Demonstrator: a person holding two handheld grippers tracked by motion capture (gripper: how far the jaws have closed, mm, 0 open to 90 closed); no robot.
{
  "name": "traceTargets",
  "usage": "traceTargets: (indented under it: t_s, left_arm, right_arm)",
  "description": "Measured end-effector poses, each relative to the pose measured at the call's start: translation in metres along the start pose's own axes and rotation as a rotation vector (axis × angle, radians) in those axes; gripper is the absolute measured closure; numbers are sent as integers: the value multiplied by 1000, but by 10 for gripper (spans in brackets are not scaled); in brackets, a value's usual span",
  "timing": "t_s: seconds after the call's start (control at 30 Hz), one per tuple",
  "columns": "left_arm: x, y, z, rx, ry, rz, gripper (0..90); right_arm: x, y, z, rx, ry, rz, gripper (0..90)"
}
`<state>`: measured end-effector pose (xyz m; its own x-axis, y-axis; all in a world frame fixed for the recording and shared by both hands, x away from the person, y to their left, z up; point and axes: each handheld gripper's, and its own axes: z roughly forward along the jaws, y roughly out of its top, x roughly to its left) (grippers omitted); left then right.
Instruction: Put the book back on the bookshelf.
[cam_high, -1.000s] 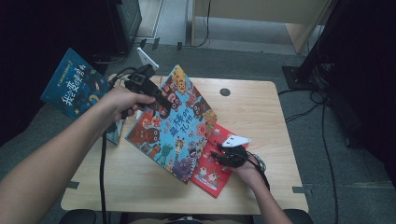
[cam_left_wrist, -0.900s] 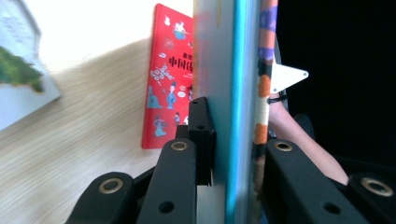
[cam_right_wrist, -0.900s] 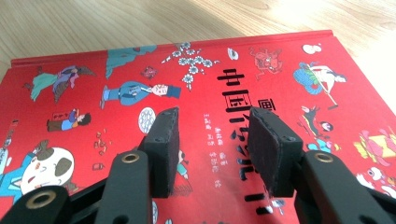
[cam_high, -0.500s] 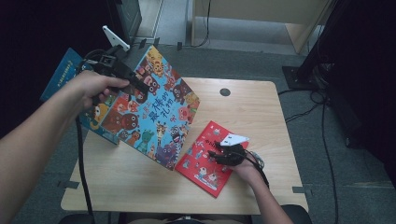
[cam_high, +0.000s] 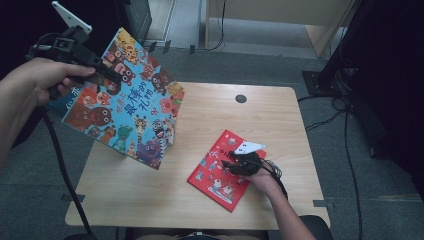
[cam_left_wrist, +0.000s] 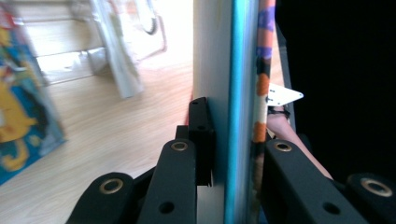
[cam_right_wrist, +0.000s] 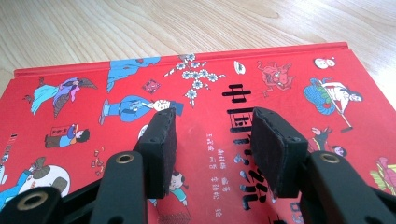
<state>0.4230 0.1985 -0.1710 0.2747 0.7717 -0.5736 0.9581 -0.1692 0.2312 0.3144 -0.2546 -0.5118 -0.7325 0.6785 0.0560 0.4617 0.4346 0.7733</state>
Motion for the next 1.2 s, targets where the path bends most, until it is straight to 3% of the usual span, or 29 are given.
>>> traceTargets:
  t_s: [0.4, 0.7, 0.93, 1.2]
  left_arm:
    - [50, -12, -34, -98, 35, -105, 805]
    - [81, -15, -48, -116, 36, -159, 806]
    - [103, -17, -56, -130, 71, -209, 805]
    - [117, -19, -67, -143, 90, -255, 805]
  right_arm:
    - [0, 0, 2, -8, 1, -10, 511]
    - [0, 0, 3, -13, -2, -14, 513]
    - [0, 0, 3, -17, -1, -11, 513]
    - [0, -1, 3, -21, -1, -13, 513]
